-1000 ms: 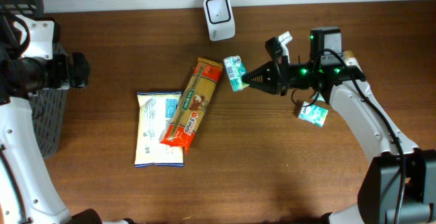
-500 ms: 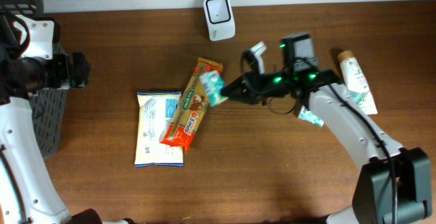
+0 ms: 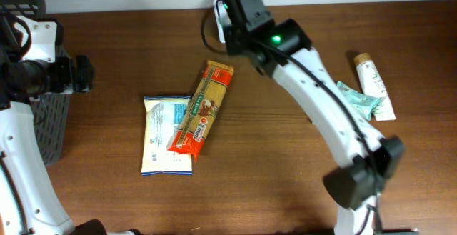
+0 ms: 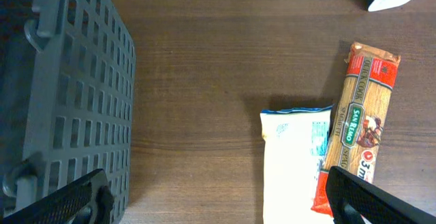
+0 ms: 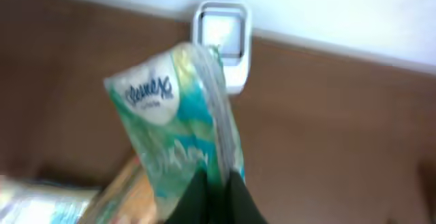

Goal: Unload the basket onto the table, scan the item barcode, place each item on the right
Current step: 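Hold the second tissue pack under the scanner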

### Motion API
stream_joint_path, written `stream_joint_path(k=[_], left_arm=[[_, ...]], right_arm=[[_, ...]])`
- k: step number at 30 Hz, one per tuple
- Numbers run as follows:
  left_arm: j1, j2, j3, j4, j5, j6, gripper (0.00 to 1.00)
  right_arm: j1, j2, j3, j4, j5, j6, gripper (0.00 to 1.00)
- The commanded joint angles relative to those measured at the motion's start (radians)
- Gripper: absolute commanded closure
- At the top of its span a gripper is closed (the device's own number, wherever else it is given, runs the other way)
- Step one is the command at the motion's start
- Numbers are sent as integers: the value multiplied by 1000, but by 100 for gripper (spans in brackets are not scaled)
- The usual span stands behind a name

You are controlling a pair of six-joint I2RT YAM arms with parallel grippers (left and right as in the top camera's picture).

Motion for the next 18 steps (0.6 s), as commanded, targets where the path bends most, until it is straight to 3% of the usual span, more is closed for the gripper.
stream_joint_path(k=[1,4,8,18], left_arm=[[3,3,4,-2,10,12,1],[3,3,4,-2,10,12,1],[3,3,4,-2,10,12,1],[3,3,4,-2,10,12,1]], right_arm=[[-1,135,19,207,304,-206,96],[-10,266,18,499,369,-380,96],[-35,402,18,751,372,-511,96],[-46,468,18,775,296,-552,96]])
